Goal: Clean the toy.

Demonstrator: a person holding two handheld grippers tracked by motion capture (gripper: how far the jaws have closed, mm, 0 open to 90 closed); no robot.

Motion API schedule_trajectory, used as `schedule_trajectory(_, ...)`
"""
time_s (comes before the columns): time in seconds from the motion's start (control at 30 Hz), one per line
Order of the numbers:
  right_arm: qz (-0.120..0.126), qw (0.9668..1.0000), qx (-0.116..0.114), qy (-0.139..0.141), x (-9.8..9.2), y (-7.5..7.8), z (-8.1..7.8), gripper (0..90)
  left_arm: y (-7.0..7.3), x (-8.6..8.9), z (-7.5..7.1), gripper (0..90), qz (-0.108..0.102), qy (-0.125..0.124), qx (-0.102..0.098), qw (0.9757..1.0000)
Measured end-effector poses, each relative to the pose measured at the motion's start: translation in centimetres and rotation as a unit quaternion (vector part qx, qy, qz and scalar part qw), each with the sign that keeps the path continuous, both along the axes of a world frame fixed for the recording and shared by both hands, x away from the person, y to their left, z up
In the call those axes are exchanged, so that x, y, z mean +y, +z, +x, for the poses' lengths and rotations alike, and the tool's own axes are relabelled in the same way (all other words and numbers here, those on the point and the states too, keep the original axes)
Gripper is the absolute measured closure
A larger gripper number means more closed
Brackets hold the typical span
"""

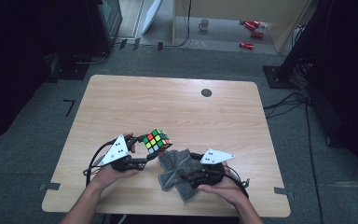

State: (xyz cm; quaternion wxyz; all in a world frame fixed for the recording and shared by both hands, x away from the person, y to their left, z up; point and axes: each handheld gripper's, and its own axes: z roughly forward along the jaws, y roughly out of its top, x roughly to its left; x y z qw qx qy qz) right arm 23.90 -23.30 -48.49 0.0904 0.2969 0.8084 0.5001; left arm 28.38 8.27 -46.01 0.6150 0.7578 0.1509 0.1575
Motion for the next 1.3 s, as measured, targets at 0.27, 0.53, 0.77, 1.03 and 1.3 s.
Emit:
schedule_trajectory(0.27, -0.144, 0.9895, -0.001, -0.008, 1.8, -3.1, 0.0, 20.1, 0.2, 0.0, 0.1, 35.2, 0.01, -0.014, 0.038, 0.9991)
schedule_trajectory(0.53, -0.129, 0.991, -0.002, -0.037, 0.1, -2.7, 0.6, 75.0, 0.0, -0.4, 0.0, 35.2, 0.027, -0.025, 0.058, 0.9976)
schedule_trajectory(0.77, 0.005, 0.9933, -0.034, -0.11, -2.2, 1.3, 0.6, 76.3, -0.7, -2.0, -0.3, 35.2, 0.07, -0.042, 0.063, 0.9947)
schedule_trajectory(1.03, 0.053, 0.9921, -0.058, -0.098, -0.1, 4.3, -1.0, 75.8, -1.2, -5.2, -1.0, 35.2, 0.154, -0.037, 0.065, 0.9853)
schedule_trajectory(1.3, 0.064, 0.9944, -0.018, -0.082, 1.5, 4.1, -1.0, 75.7, -0.7, -6.6, -1.7, 35.3, 0.201, -0.011, 0.043, 0.9786)
